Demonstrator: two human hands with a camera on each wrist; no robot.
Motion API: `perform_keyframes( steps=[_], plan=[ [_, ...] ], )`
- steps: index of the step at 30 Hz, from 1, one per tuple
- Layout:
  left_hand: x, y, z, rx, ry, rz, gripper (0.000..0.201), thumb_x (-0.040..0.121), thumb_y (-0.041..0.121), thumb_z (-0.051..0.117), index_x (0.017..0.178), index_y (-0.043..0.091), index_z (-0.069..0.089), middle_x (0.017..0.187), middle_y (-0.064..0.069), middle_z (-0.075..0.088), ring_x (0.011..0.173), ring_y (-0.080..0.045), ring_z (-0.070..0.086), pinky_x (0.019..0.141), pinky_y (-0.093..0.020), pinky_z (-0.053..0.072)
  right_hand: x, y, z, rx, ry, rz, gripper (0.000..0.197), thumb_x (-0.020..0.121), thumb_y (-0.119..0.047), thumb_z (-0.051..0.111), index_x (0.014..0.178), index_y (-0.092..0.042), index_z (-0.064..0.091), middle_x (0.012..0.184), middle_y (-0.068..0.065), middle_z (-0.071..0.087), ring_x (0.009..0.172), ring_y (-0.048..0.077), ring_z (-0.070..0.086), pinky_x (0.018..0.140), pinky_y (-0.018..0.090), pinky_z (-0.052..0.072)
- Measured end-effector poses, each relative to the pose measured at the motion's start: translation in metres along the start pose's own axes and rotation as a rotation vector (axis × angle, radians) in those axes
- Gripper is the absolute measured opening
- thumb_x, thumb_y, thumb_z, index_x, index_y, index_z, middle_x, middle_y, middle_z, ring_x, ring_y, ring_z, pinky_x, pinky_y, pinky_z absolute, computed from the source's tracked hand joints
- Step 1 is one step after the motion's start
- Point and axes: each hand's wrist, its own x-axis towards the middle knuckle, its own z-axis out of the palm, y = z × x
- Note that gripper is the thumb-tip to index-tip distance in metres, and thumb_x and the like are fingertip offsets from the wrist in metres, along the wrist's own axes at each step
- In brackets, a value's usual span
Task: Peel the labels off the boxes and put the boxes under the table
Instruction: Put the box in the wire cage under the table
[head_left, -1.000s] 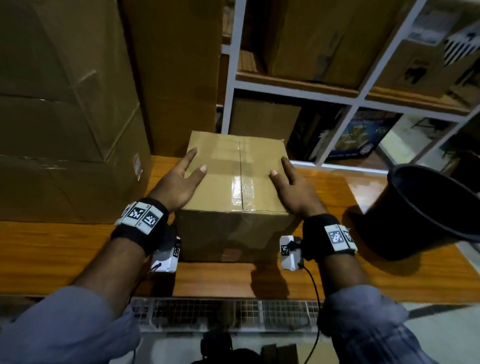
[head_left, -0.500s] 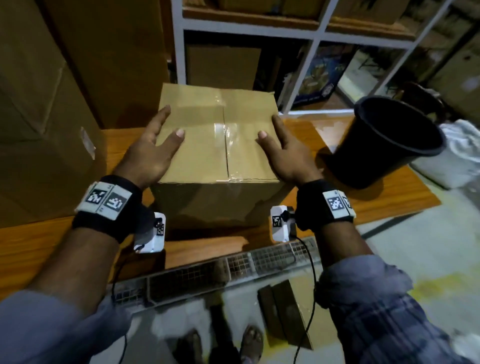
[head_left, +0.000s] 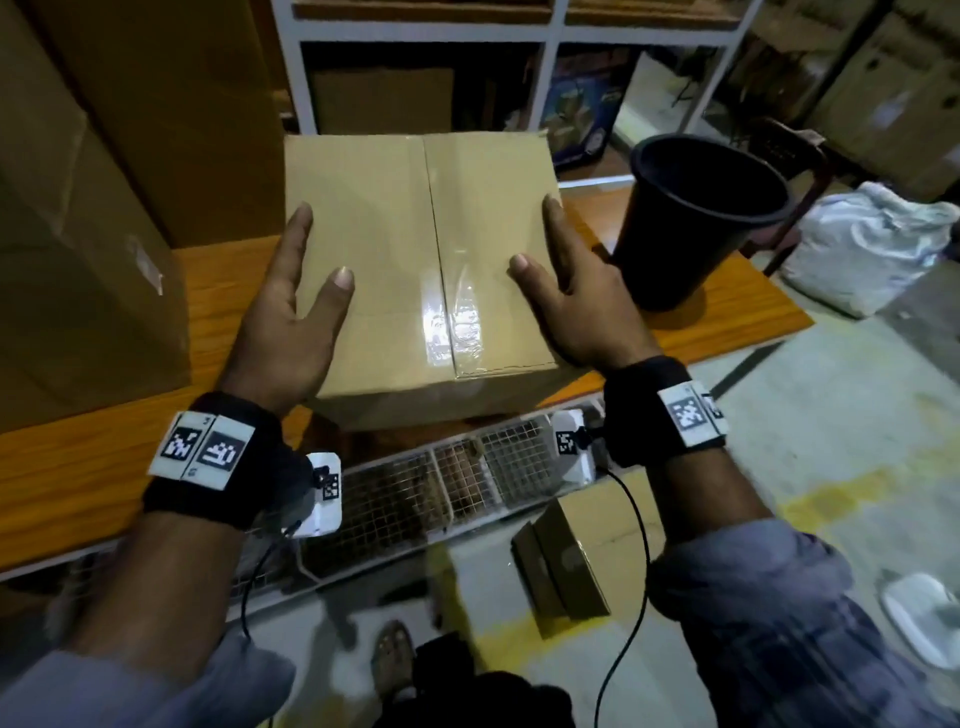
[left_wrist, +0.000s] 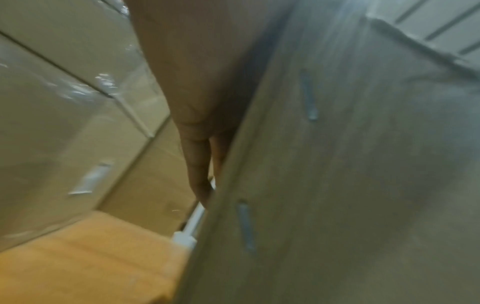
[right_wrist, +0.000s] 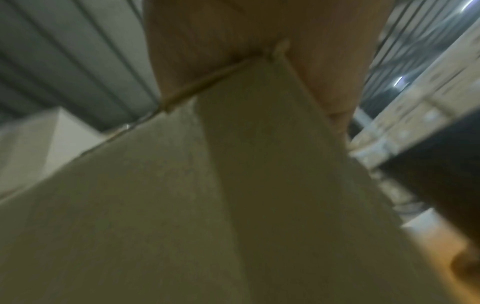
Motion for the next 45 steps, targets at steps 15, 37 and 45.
perform_keyframes(
  steps=[15, 37, 45],
  plan=[
    [-0.061, 0.107, 0.157, 0.004, -0.549, 0.241, 0.078, 0.102, 0.052, 0.056, 0.164, 0.043, 0.009, 0.156, 0.027, 0.029, 0.132, 0.019, 0.037, 0.111, -0.022, 0.038, -0.197, 0.076, -0.167, -0.07, 0.369, 0.337, 0.071, 0.103, -0.062, 0.048, 0.164, -0.046, 0.015, 0.16, 0.002, 0.048, 0.138, 0.025, 0.052, 0.112, 0.04, 0.044],
    [-0.029, -0.007, 0.472, 0.299, -1.165, 0.087, 0.065, 0.104, 0.041, 0.056, 0.162, 0.03, 0.03, 0.155, 0.003, 0.051, 0.135, -0.019, 0.054, 0.113, -0.039, 0.045, -0.269, 0.322, -0.11, -0.057, 0.7, 1.104, 0.061, 0.105, -0.059, 0.043, 0.162, -0.051, 0.022, 0.146, 0.014, 0.061, 0.128, 0.041, 0.058, 0.106, 0.044, 0.045],
    [-0.013, -0.107, 0.536, 0.558, -1.25, 0.139, 0.054, 0.1, 0.032, 0.066, 0.148, 0.015, 0.047, 0.131, -0.007, 0.066, 0.119, -0.03, 0.063, 0.091, -0.034, 0.048, -0.245, 0.395, -0.03, -0.148, 0.61, 1.281, 0.061, 0.106, -0.059, 0.037, 0.163, -0.049, 0.017, 0.128, 0.017, 0.07, 0.111, 0.041, 0.066, 0.093, 0.046, 0.052]
  ],
)
